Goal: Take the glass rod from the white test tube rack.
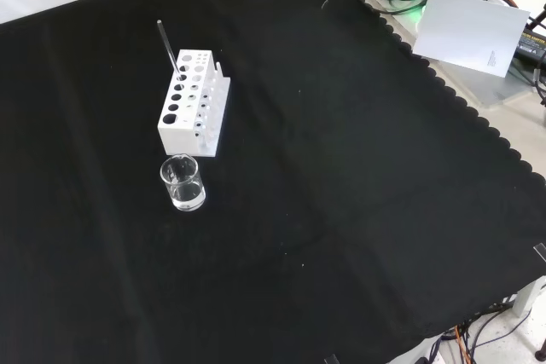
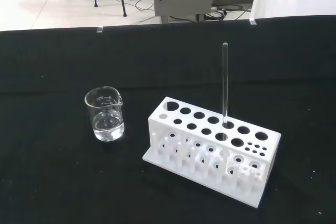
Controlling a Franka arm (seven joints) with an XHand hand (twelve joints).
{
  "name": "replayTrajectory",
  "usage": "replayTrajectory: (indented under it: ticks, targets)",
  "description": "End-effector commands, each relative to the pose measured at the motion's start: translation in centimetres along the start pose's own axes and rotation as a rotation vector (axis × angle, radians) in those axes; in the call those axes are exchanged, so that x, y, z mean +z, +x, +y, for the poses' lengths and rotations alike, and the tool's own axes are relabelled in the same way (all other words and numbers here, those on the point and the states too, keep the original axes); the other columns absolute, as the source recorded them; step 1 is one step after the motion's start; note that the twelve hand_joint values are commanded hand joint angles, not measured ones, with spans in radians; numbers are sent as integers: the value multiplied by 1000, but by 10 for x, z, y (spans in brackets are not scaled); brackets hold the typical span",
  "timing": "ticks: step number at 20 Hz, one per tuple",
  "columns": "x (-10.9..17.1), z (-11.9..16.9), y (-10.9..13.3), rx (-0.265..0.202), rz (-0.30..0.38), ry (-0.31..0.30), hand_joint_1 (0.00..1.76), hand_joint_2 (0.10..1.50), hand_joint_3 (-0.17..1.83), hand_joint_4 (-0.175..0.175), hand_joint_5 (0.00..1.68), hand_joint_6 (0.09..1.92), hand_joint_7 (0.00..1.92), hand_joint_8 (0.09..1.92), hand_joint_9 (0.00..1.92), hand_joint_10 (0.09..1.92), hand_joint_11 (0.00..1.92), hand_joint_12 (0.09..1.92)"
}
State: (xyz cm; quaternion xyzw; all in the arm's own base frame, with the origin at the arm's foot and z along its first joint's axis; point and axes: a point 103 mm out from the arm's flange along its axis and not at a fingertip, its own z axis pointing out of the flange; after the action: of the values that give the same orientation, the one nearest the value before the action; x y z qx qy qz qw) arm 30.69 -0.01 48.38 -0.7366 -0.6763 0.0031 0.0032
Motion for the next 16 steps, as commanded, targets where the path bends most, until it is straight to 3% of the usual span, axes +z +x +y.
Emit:
replayTrajectory:
  ticks: [1, 3, 6, 16]
  targets:
    - [0, 0, 0, 0, -7, -11, 600, 776, 562, -108, 126, 223, 272, 219, 538, 171, 343, 867]
    - [-1, 1, 0, 0, -1, -8, 464, 906, 384, -96, 69, 87, 79, 256, 252, 208, 78, 809]
    - [-2, 3, -1, 2, -1, -11, 428, 969, 277, -92, 60, 87, 8, 324, 43, 536, 6, 798]
    - [-1, 13, 1, 4, 5, -10, 430, 981, 255, -92, 66, 87, 0, 385, 0, 676, 0, 823]
